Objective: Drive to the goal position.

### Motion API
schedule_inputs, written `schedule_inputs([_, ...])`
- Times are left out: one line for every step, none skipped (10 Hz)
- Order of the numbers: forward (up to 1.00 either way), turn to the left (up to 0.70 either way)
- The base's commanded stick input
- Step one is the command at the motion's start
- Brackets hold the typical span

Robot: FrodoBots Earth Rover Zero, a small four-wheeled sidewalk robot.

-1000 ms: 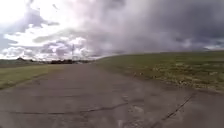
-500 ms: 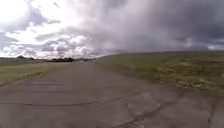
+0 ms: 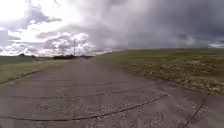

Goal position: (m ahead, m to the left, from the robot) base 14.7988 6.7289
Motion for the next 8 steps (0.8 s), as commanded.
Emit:
schedule_inputs([1.0,0.21])
schedule_inputs([1.0,0.16])
schedule_inputs([1.0,0.0])
schedule_inputs([1.0,0.0])
schedule_inputs([1.0,0.0])
schedule_inputs([1.0,0.0])
schedule_inputs([1.0,0.0])
schedule_inputs([1.0,0.0])
